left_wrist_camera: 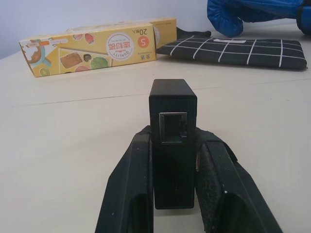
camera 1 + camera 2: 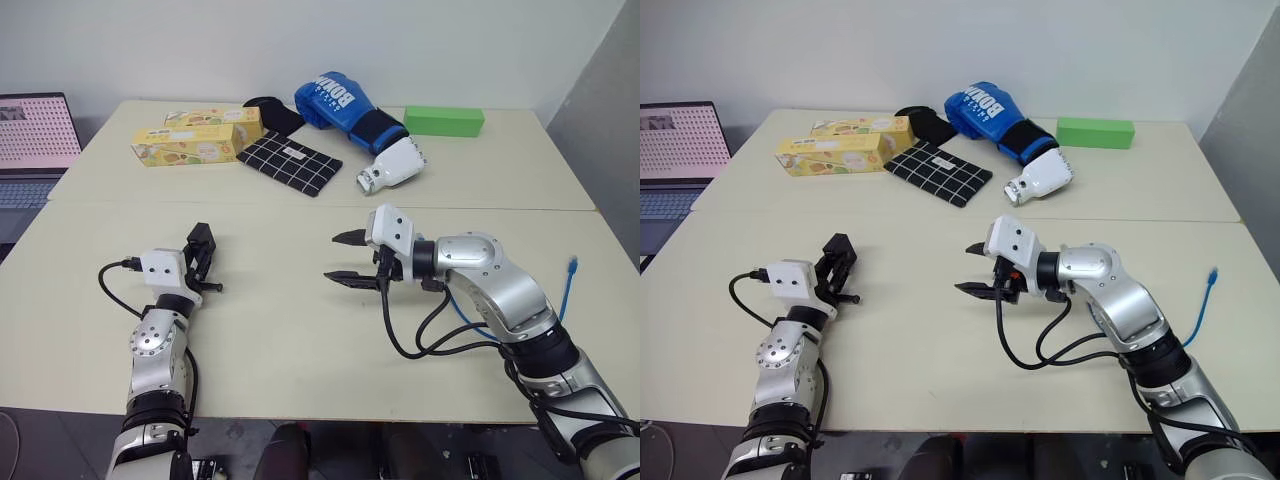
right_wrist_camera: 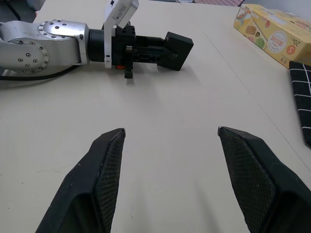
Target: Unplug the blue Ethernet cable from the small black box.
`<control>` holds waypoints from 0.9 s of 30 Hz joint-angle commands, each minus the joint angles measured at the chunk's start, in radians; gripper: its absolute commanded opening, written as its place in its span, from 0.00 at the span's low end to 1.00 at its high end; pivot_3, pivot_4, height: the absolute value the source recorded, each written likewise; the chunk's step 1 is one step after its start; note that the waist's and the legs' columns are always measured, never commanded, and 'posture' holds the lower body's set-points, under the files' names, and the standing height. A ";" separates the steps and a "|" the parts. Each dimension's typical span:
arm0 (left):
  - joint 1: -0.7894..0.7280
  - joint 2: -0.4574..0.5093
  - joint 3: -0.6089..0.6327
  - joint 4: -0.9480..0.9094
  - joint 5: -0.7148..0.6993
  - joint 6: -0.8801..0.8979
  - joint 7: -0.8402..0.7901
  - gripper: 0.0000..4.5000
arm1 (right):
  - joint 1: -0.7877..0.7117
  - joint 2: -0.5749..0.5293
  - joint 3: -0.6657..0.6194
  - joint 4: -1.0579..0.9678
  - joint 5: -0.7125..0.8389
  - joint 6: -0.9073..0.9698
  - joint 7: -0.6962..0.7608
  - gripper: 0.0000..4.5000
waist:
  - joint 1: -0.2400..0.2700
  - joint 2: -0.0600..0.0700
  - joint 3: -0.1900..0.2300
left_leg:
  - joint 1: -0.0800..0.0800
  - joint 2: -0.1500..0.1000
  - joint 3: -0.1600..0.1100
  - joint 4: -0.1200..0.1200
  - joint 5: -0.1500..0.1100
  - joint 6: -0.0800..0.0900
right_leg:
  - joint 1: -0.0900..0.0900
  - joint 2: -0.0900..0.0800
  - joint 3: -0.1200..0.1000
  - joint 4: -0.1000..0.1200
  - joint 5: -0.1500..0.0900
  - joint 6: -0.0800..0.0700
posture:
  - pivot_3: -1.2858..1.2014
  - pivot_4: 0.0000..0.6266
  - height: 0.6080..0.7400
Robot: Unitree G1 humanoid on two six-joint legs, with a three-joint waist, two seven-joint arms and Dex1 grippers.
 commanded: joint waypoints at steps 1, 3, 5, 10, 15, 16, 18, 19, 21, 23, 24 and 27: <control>0.006 -0.021 0.022 0.032 -0.039 0.007 -0.007 0.17 | -0.028 0.000 -0.013 -0.016 -0.007 0.005 0.006 0.72 | -0.001 0.000 0.000 | 0.000 0.000 0.000 0.000 0.000 0.000 | 0.000 0.000 0.000 0.000 0.000 0.000 | 0.52 0.24 1.00; 0.013 -0.023 0.024 0.033 -0.052 0.020 -0.020 0.35 | -0.028 -0.002 -0.014 -0.017 -0.007 0.010 0.007 0.72 | -0.002 0.001 -0.001 | 0.001 0.000 0.000 0.000 0.000 0.000 | 0.000 0.000 0.000 0.000 0.000 0.000 | 0.52 0.24 1.00; 0.021 -0.022 0.022 0.027 -0.060 0.031 -0.033 0.47 | -0.027 -0.003 -0.015 -0.019 -0.007 0.012 0.007 0.72 | -0.003 0.002 -0.002 | 0.001 0.000 0.000 0.000 0.000 0.000 | 0.001 0.000 0.000 0.000 0.000 0.000 | 0.52 0.24 1.00; 0.061 -0.014 0.025 -0.047 -0.072 0.088 -0.024 0.71 | -0.024 -0.004 -0.018 -0.027 -0.004 0.021 0.004 0.72 | -0.004 0.002 -0.002 | 0.001 0.000 0.000 0.000 0.000 0.000 | 0.001 0.000 0.000 0.000 0.000 0.000 | 0.52 0.24 1.00; 0.185 0.014 0.020 -0.291 -0.068 0.311 0.045 0.85 | -0.011 -0.011 -0.035 -0.053 0.013 0.053 -0.002 0.72 | -0.014 0.002 -0.002 | 0.002 0.001 -0.001 -0.001 0.000 0.000 | 0.001 0.000 0.002 0.000 0.000 0.000 | 0.52 0.24 1.00; 0.234 0.035 0.019 -0.396 -0.098 0.403 0.036 0.85 | 0.004 -0.021 -0.051 -0.068 0.024 0.070 -0.005 0.72 | -0.015 0.002 -0.002 | 0.002 0.001 -0.001 -0.001 0.000 0.000 | 0.001 0.000 0.003 0.000 0.000 0.000 | 0.52 0.24 1.00; 0.322 0.102 0.018 -0.579 -0.138 0.563 -0.002 0.85 | 0.038 -0.049 -0.090 -0.101 0.052 0.105 -0.004 0.72 | -0.019 0.002 -0.002 | 0.002 0.002 -0.002 -0.001 0.000 0.000 | 0.000 0.000 0.003 0.000 0.000 0.000 | 0.52 0.24 1.00; 0.349 0.123 0.020 -0.638 -0.155 0.619 -0.013 0.85 | 0.049 -0.059 -0.103 -0.113 0.062 0.117 -0.003 0.72 | -0.019 0.002 -0.002 | 0.001 0.003 -0.004 -0.002 0.000 0.000 | 0.000 0.000 0.002 0.000 0.000 0.000 | 0.52 0.24 1.00; 0.394 0.186 0.027 -0.722 -0.162 0.685 -0.043 0.85 | 0.073 -0.083 -0.135 -0.135 0.088 0.139 0.003 0.72 | -0.016 0.002 -0.002 | 0.001 0.003 -0.004 -0.002 0.000 0.000 | 0.000 0.000 0.002 0.000 0.000 0.000 | 0.52 0.24 1.00; 0.419 0.236 0.076 -0.782 -0.200 0.746 -0.065 0.85 | 0.102 -0.114 -0.173 -0.145 0.110 0.151 0.014 0.72 | -0.009 0.002 -0.001 | 0.002 0.002 -0.003 -0.002 0.000 0.000 | 0.001 0.000 0.001 0.001 0.000 0.000 | 0.52 0.24 1.00; 0.421 0.261 0.102 -0.809 -0.224 0.772 -0.078 0.85 | 0.119 -0.135 -0.194 -0.144 0.116 0.151 0.022 0.72 | -0.006 0.002 -0.001 | 0.001 0.002 -0.003 -0.001 0.000 0.000 | 0.002 0.001 0.001 0.000 0.000 0.000 | 0.52 0.24 1.00; 0.425 0.323 0.128 -0.866 -0.240 0.798 -0.127 0.85 | 0.150 -0.190 -0.243 -0.133 0.135 0.153 0.041 0.72 | 0.000 0.001 -0.001 | 0.002 0.002 -0.003 -0.001 0.000 0.000 | 0.003 0.001 0.000 0.000 0.000 0.000 | 0.52 0.24 1.00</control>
